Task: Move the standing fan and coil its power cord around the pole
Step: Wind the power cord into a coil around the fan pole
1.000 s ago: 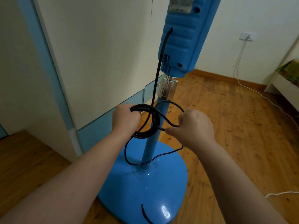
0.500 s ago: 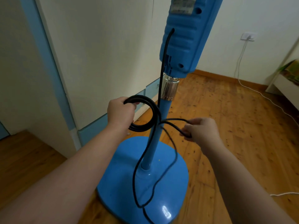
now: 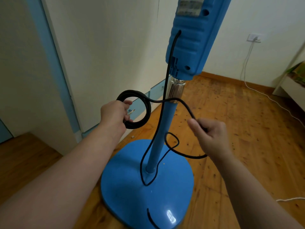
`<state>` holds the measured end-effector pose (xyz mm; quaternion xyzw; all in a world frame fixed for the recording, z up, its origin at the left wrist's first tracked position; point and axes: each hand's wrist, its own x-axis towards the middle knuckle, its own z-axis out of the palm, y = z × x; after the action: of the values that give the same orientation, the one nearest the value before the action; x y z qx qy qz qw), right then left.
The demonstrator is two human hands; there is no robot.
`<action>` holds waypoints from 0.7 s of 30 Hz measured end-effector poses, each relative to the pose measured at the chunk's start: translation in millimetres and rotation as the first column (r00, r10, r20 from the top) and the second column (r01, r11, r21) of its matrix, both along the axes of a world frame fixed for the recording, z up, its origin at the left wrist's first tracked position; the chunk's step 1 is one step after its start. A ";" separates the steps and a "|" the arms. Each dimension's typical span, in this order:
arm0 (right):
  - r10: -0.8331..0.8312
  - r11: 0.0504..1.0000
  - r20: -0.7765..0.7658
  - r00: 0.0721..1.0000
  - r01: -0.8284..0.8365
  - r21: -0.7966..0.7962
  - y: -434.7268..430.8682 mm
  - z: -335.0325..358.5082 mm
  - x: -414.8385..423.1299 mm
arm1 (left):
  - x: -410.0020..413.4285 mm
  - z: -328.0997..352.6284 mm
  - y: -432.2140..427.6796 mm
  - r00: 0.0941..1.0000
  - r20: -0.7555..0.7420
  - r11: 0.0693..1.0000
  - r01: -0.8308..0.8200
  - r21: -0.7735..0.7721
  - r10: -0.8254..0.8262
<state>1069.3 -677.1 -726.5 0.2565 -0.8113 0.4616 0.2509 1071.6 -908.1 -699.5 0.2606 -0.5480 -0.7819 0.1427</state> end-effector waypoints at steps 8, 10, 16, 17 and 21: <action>-0.289 0.828 0.054 0.956 0.221 0.516 -13.7 10.1 -4.5 | 5.2 2.5 14.3 0.992 -0.119 0.976 -0.063 -0.210 0.039; -0.324 0.881 0.037 0.945 0.287 0.377 -21.8 17.7 -0.9 | 5.4 3.2 18.8 0.986 -0.163 0.945 -0.096 -0.311 0.046; -0.252 0.880 -0.011 0.968 0.234 0.413 -47.1 21.8 9.2 | 10.0 6.6 41.3 0.963 -0.266 0.822 -0.121 -0.556 -0.039; -0.235 0.895 0.026 0.972 0.206 0.395 -50.1 19.9 11.2 | 11.1 6.5 45.5 0.962 -0.269 0.823 -0.120 -0.555 -0.041; -0.125 0.982 0.151 0.981 0.101 0.160 -53.2 16.2 14.9 | 14.6 4.6 56.2 0.963 -0.268 0.888 -0.102 -0.448 -0.025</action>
<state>1084.1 -730.3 -710.3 0.1901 -0.8749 0.4026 0.1904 1086.2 -851.8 -694.9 0.1230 -0.6873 -0.6554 0.2881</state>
